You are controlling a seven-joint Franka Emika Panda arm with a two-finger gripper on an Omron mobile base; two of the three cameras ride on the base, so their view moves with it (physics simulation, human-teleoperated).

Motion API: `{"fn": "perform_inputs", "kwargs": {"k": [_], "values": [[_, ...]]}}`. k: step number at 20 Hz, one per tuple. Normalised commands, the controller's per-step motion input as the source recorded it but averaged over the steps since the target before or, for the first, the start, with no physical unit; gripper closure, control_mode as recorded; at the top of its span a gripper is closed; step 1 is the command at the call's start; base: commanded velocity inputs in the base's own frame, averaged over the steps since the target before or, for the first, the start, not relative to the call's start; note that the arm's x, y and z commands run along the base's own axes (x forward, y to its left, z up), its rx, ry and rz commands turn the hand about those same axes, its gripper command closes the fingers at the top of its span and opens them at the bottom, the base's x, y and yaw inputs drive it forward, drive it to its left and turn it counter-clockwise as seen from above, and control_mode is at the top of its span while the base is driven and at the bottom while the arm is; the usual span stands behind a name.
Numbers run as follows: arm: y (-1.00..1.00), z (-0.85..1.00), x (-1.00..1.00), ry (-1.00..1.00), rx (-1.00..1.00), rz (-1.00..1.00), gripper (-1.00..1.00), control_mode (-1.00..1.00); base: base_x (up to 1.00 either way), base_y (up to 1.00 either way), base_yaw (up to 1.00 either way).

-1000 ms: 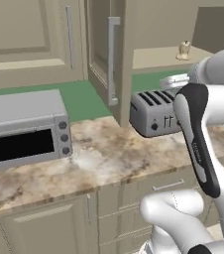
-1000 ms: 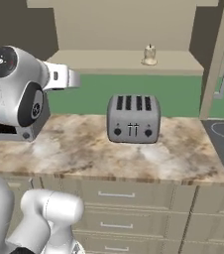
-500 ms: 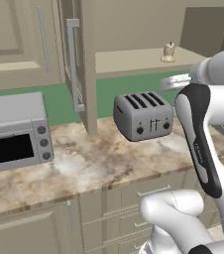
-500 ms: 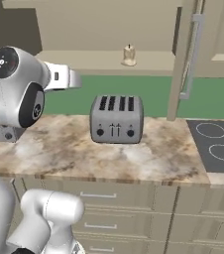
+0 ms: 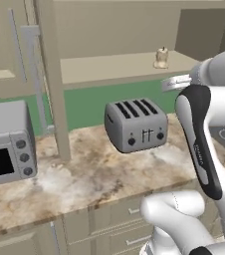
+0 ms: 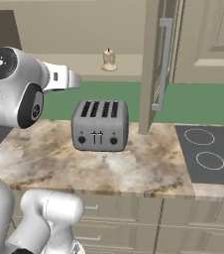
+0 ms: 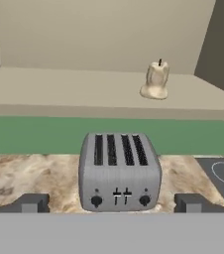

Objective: Get the candle and the wine from the cabinet and move them to the dining counter.

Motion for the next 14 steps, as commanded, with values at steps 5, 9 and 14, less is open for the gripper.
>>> {"fn": "perform_inputs", "kwargs": {"k": [5,9,14], "values": [[0.0,0.0,0.0,0.0,0.0,0.0,-1.0,1.0,0.74,-0.23,-0.14],[0.0,0.0,0.0,0.0,0.0,0.0,-1.0,1.0,0.63,-0.19,-0.15],[0.0,0.0,0.0,0.0,0.0,0.0,-1.0,1.0,0.53,-0.14,-0.15]]}}
